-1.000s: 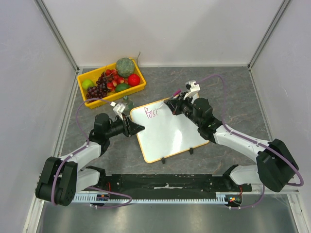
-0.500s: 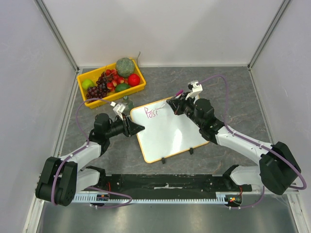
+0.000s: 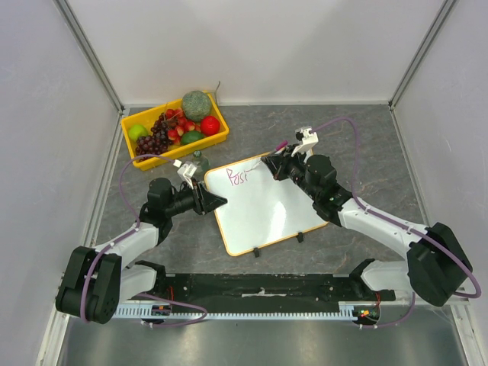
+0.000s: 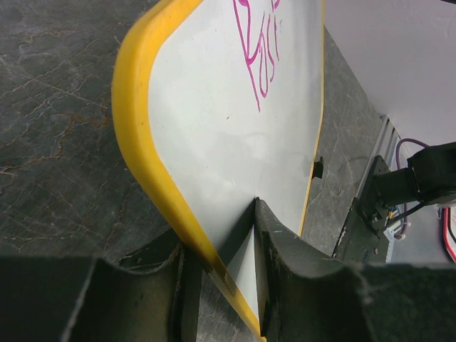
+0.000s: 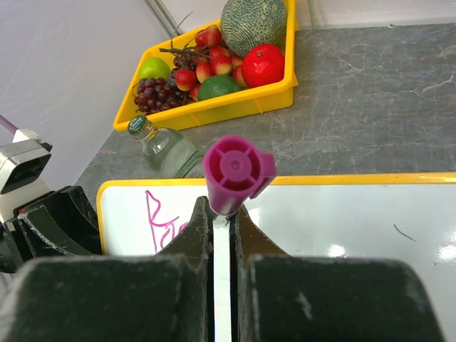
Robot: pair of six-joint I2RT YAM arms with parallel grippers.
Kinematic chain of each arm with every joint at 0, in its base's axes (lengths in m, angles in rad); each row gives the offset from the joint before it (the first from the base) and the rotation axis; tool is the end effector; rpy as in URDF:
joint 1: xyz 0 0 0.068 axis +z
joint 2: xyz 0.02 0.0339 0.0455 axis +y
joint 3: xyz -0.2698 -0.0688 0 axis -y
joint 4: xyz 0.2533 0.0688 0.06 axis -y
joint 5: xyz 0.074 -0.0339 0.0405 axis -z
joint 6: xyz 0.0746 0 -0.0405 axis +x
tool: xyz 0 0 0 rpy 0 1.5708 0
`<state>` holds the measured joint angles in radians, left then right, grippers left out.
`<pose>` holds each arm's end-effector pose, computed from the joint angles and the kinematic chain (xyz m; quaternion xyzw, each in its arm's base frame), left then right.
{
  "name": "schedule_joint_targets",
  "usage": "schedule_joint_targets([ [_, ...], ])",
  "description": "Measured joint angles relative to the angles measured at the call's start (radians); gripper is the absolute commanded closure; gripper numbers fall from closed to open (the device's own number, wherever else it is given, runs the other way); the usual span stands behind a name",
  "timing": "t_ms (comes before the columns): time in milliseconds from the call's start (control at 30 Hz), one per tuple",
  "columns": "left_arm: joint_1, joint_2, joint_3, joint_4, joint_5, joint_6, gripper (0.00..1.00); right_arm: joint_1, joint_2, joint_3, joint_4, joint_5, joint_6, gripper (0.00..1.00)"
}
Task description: Write a sentence on the whiteboard
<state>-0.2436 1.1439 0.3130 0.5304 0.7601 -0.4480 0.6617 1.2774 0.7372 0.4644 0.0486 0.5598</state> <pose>0.2261 -0.1091 0.1746 0.1427 0.7661 -0.4677 0.4171 0.2690 0.2049 0.2817 -0.0208 0.7331 0.3751 0.5670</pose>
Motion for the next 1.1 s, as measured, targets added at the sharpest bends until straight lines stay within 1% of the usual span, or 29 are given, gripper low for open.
schedule_joint_targets([
  [1100, 0.000, 0.003, 0.000, -0.001, 0.000, 0.000, 0.98, -0.001, 0.034, -0.011, 0.061, -0.030, 0.010, 1.00],
])
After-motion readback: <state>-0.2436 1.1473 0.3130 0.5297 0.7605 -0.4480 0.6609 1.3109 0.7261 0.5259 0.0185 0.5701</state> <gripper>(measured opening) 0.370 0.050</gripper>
